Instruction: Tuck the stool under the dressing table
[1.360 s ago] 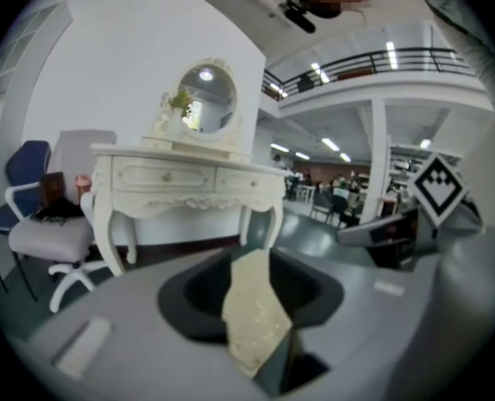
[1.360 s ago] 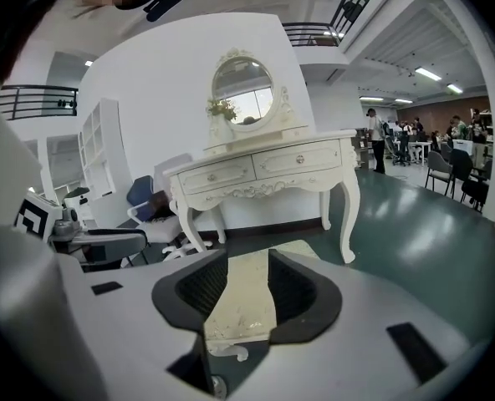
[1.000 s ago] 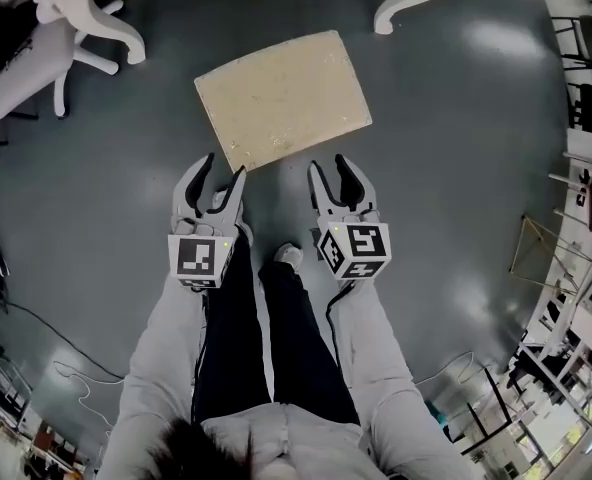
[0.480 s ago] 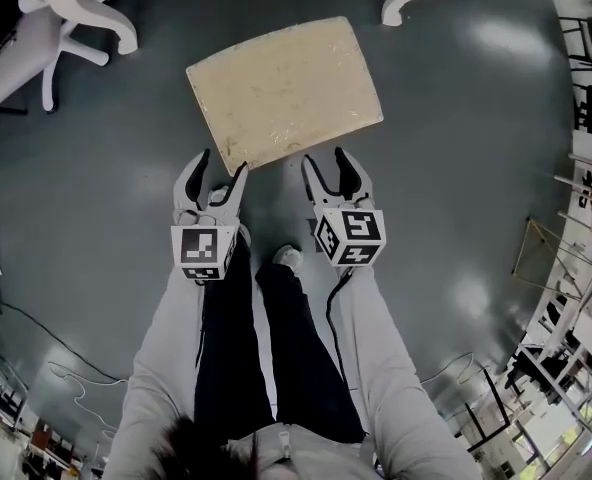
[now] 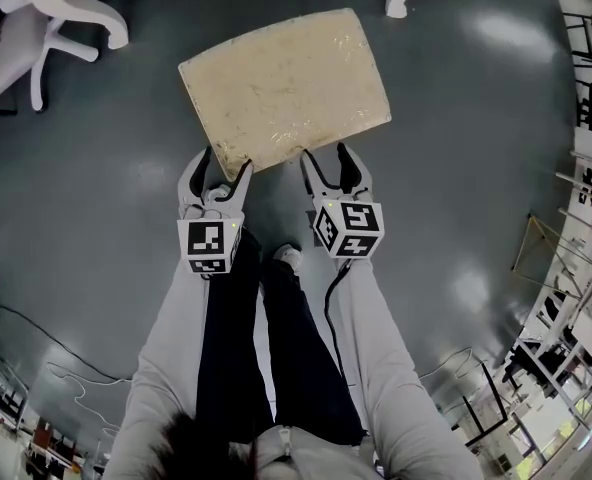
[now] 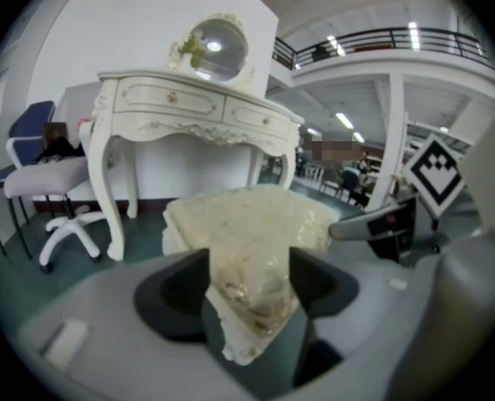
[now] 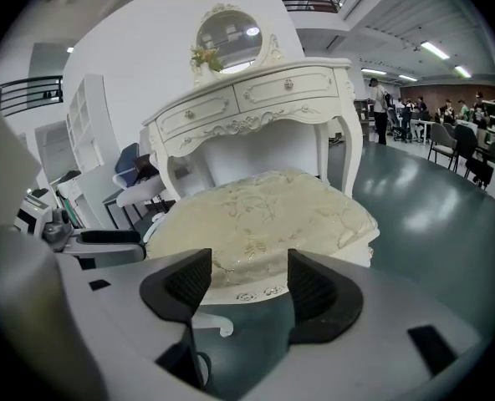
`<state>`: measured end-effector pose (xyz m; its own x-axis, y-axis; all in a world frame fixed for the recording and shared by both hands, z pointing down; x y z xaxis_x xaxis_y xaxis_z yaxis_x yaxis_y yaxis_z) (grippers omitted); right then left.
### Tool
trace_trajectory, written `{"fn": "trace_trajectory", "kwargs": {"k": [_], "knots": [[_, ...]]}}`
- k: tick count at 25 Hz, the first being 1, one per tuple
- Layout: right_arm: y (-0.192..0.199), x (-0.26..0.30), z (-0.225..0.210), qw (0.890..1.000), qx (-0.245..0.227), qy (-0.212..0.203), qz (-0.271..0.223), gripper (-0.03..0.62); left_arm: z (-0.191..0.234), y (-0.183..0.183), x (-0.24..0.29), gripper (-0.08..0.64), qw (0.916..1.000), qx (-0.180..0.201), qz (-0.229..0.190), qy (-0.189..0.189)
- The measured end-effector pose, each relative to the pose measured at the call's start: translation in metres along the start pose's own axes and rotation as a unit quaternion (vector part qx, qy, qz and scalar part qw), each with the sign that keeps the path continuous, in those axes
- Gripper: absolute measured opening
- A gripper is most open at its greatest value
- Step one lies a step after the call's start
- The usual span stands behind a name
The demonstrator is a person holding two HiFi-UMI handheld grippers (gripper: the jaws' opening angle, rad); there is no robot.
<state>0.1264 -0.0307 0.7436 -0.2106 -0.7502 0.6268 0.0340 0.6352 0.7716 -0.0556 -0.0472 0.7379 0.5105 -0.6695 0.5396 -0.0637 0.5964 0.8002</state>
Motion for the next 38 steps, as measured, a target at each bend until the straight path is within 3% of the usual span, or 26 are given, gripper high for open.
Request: {"fn": "trace_trajectory", "kwargs": {"k": [17,38], "knots": [[0.005,0.022,-0.009,1.0,0.003,0.024,0.005,0.268,0.006,0.005,0.021,0.295,0.9994,0.018,0.019,0.023],[-0.051,0.094,-0.03,0.996,0.034,0.076,0.01,0.268,0.049,-0.059,0.101,0.293,0.9959,0.047,0.039,0.066]]}}
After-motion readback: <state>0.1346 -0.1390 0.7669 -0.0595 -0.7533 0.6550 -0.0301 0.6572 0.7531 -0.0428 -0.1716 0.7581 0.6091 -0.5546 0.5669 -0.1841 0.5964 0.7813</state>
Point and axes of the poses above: the fingertips, and each gripper's own axes: x forward along the fingers, z to its left, y out of its underside, the point moved 3 cm from there along -x, backward along the fingers, and after that the axes turned 9 degrees about -x, right-handed, at the moved point
